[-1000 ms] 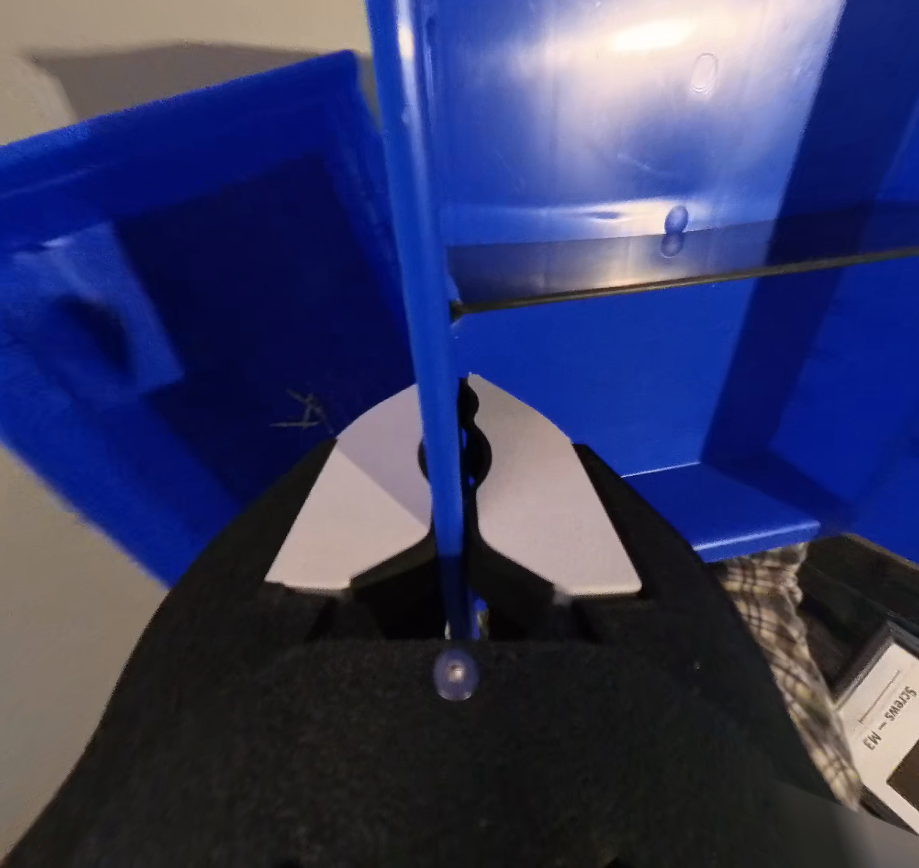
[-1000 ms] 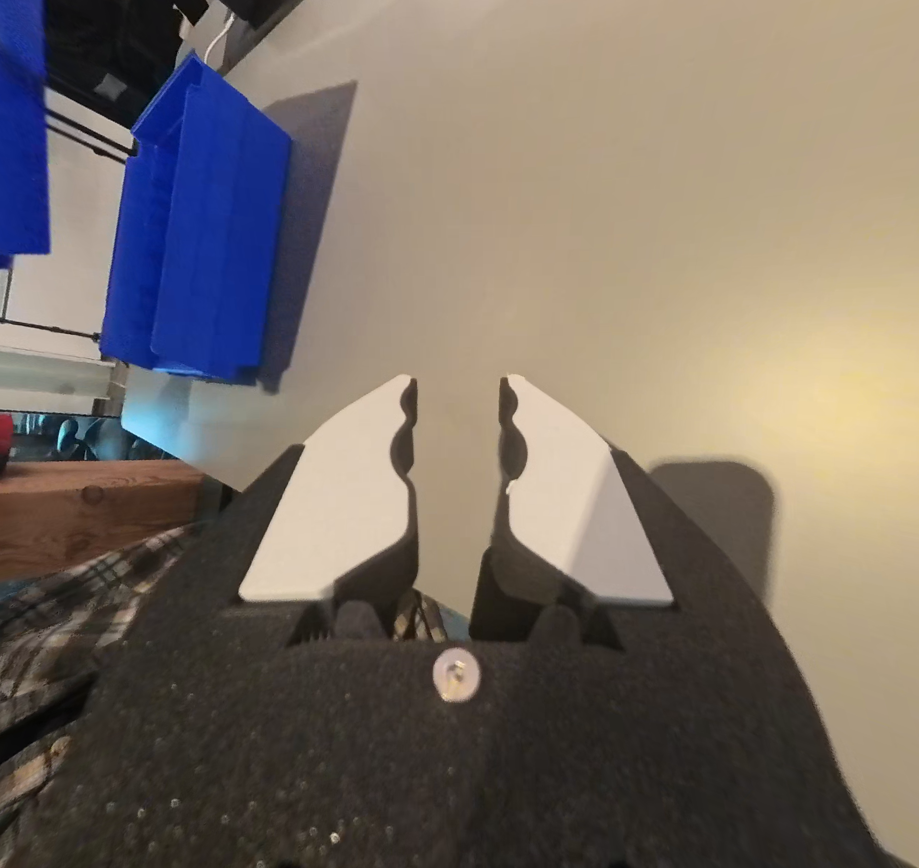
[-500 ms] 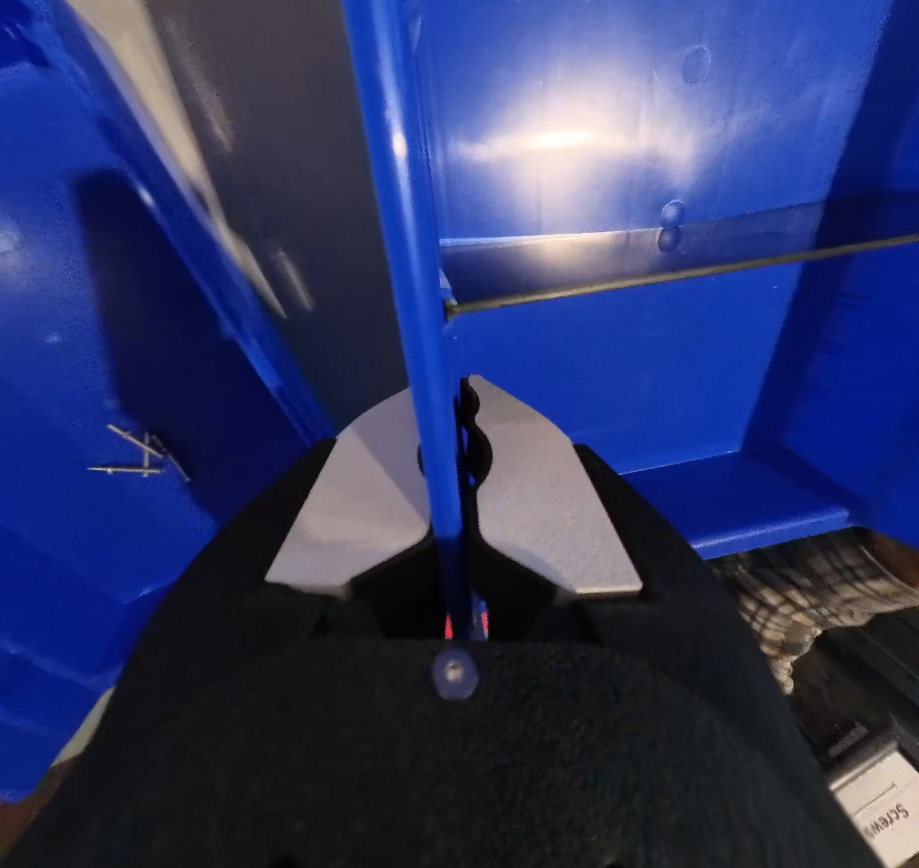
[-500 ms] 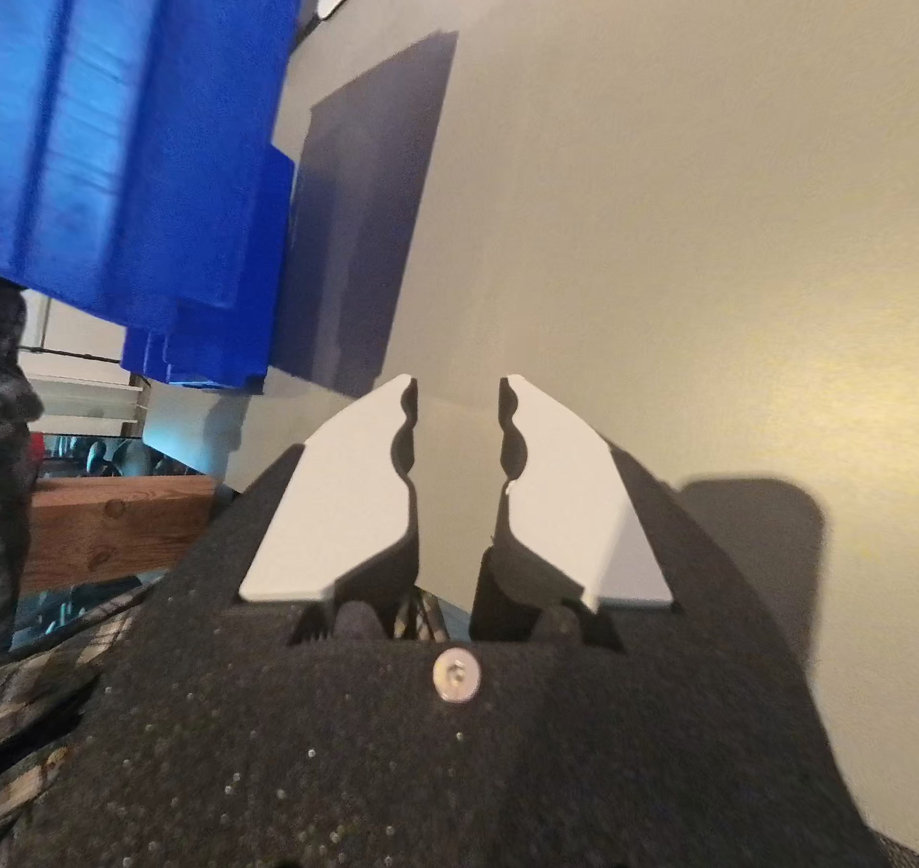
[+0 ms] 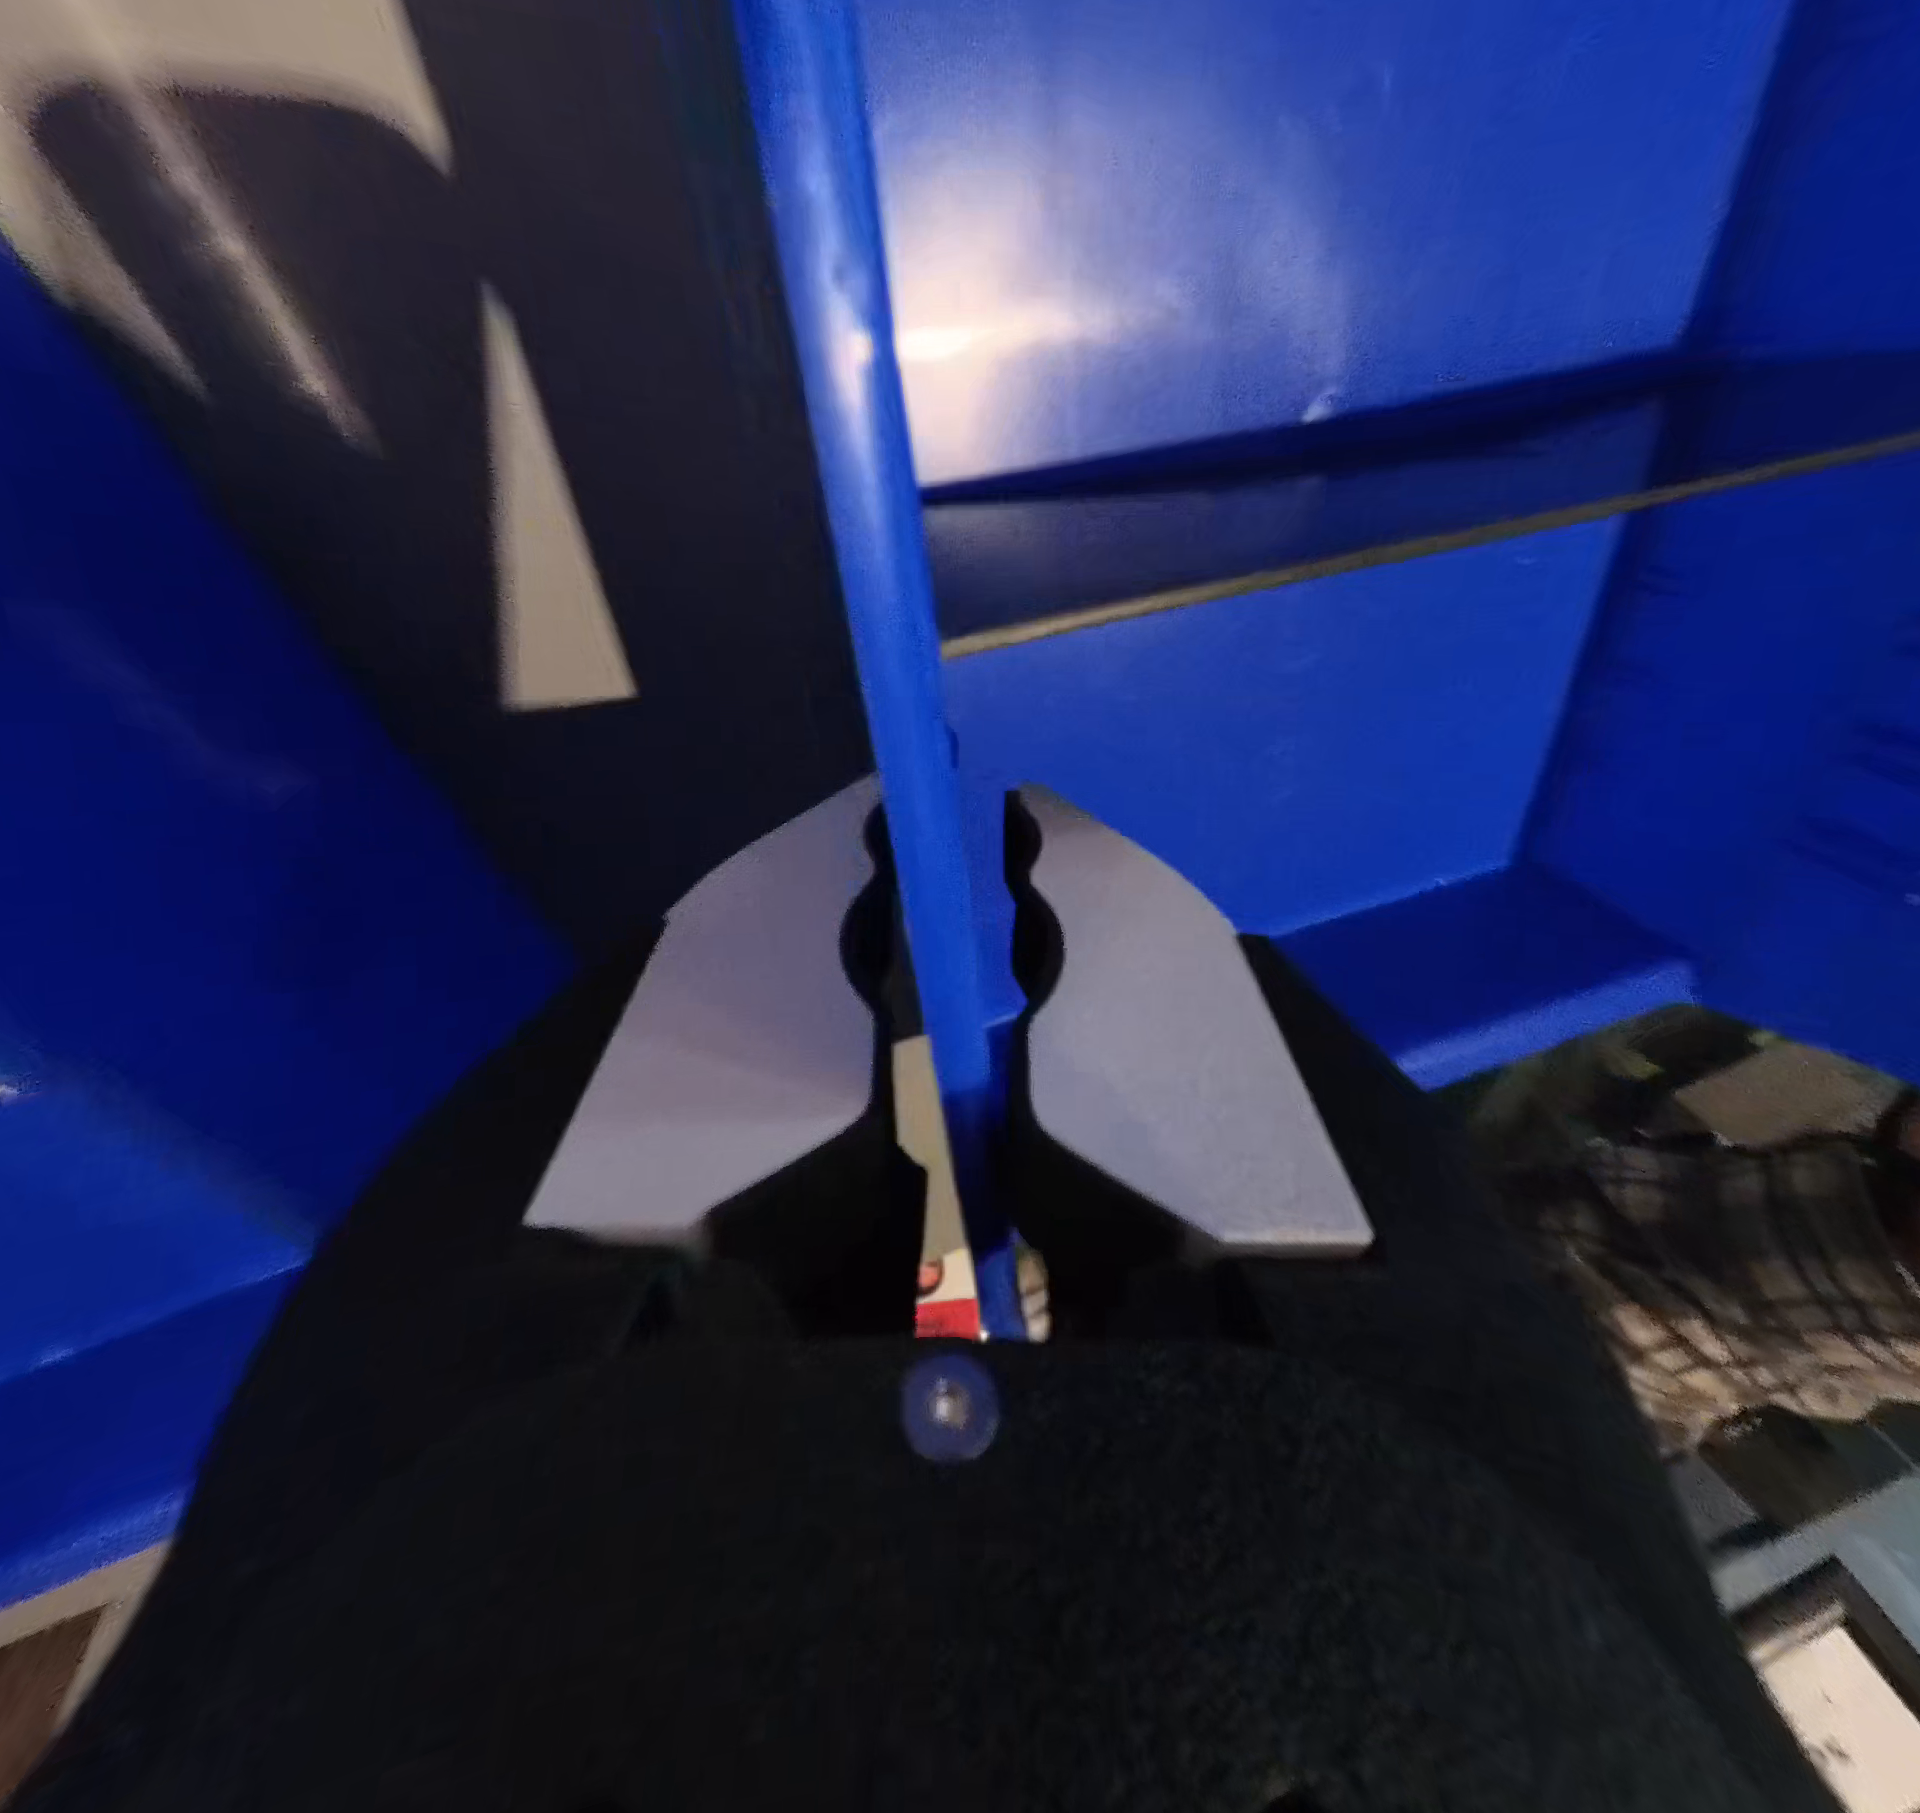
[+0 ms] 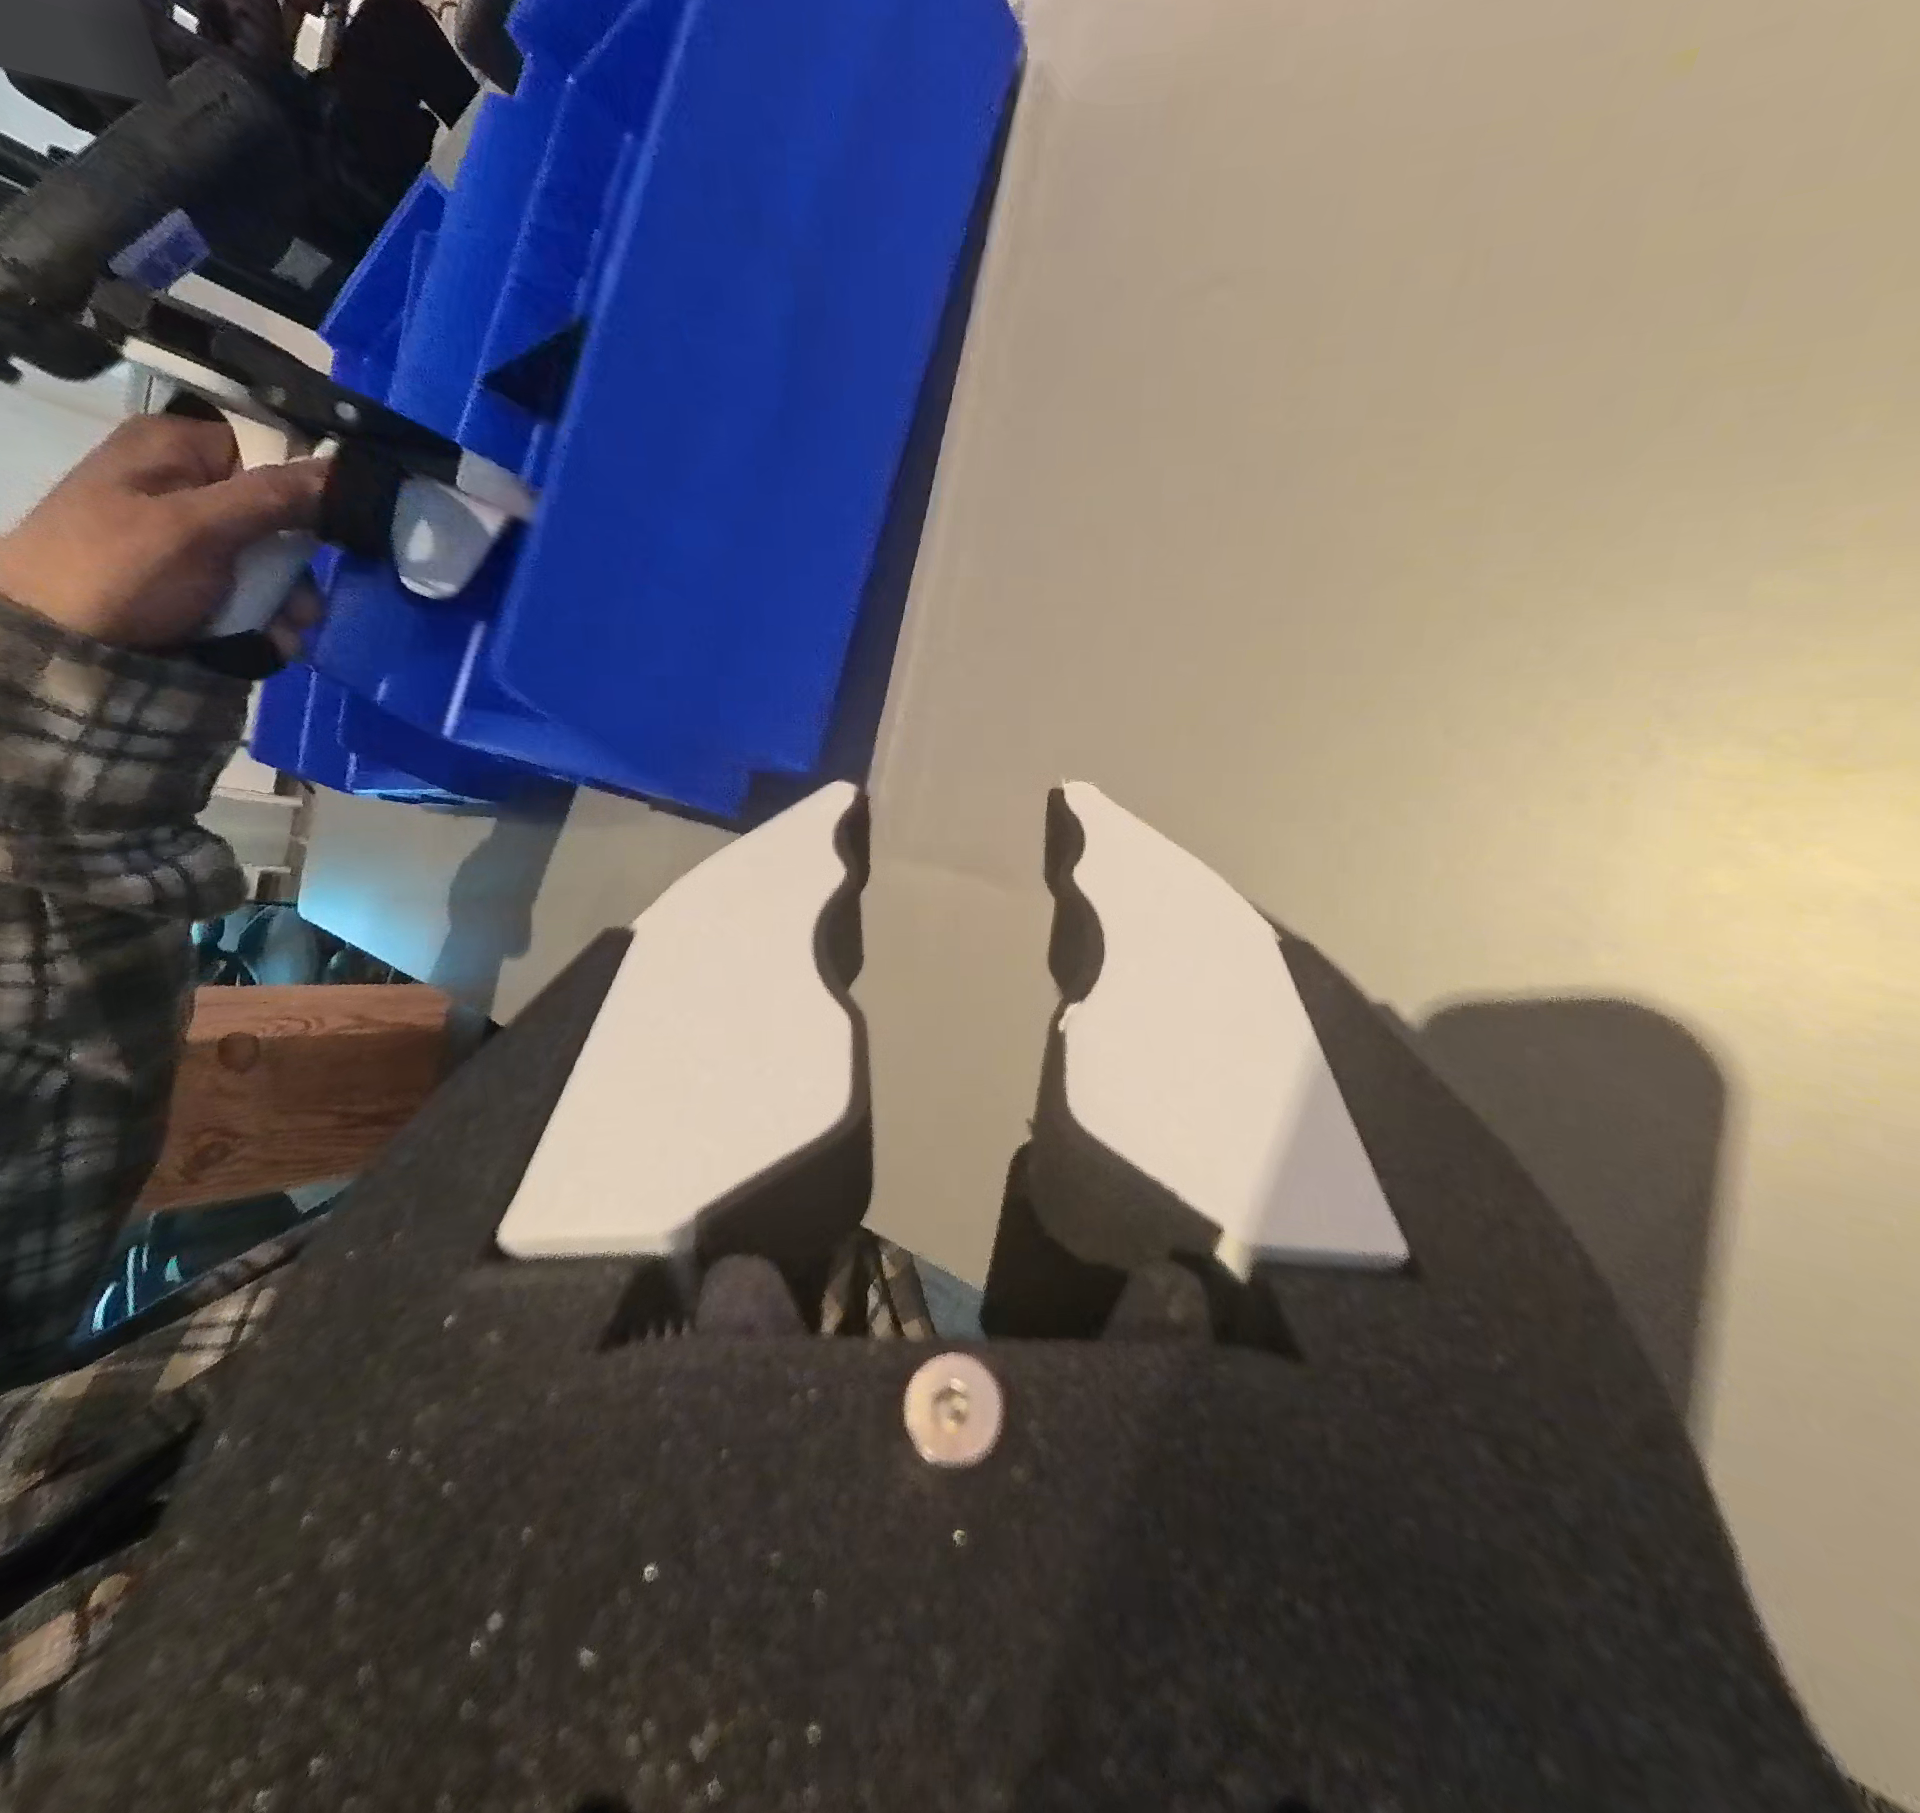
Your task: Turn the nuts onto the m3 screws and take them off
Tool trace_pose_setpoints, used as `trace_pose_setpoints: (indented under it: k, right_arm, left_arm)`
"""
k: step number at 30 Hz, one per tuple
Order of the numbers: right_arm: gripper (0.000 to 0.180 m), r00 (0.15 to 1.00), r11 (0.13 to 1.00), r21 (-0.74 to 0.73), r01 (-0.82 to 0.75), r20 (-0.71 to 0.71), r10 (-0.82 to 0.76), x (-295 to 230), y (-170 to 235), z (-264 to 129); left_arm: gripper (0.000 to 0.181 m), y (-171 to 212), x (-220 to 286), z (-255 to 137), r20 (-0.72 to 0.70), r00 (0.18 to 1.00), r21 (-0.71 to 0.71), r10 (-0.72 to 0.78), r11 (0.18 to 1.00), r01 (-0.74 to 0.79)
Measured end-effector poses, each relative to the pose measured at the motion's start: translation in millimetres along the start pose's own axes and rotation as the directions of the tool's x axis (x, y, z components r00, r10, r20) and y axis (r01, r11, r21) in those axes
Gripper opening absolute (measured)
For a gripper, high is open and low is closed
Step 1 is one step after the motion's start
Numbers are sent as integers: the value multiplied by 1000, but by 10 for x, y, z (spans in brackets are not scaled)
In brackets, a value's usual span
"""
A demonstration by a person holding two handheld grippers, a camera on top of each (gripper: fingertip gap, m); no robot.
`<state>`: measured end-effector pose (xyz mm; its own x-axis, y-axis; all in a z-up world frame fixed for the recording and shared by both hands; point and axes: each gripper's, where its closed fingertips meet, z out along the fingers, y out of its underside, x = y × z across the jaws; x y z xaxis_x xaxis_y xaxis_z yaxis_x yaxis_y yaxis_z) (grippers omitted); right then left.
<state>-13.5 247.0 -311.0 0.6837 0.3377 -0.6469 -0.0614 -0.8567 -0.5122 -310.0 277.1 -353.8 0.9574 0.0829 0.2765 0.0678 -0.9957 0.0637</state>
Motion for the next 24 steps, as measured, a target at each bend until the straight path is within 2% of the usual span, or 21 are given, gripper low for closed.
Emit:
trace_pose_setpoints:
  k: [4, 7, 10, 12, 13, 14, 17, 20, 24]
  right_arm:
    - [35, 1000, 1000, -5, 12, 6, -12, -48, 2, 48]
    - [41, 1000, 1000, -2, 26, -4, -26, -94, -41, 70]
    - [50, 998, 998, -1, 60, -12, -60, -213, -132, 72]
    - [53, 996, 996, -13, 87, -35, -88, -307, -212, 85]
    - [54, 993, 994, -24, 105, -56, -106, -350, -255, 103]
    - [55, 989, 992, -40, 121, -76, -124, -395, -294, 131]
    - [58, 976, 982, -106, 157, -133, -170, -535, -398, 270]
    - [54, 956, 963, -197, 181, -196, -220, -607, -468, 464]
    - [53, 933, 930, -320, 183, -243, -267, -664, -449, 750]
  left_arm:
    - [27, 83, 129, 96, -104, 995, -41, -6, 999, 1]
    - [32, 54, 198, -2, -194, 981, -20, -3, 1000, -1]
    - [42, -3, 277, -321, -278, 959, 45, 48, 998, -37]
    - [48, 4, 336, -626, -322, 937, 117, 138, 988, -106]
    - [39, 14, 371, -813, -349, 916, 173, 196, 975, -143]
    - [41, 42, 423, -1030, -393, 882, 240, 260, 955, -175]
    - [42, 236, 420, -1707, -443, 768, 475, 463, 847, -237]
    - [45, 581, 192, -2278, -389, 666, 704, 636, 672, -230]
    - [53, 1109, -395, -2583, -304, 632, 859, 713, 492, -142]
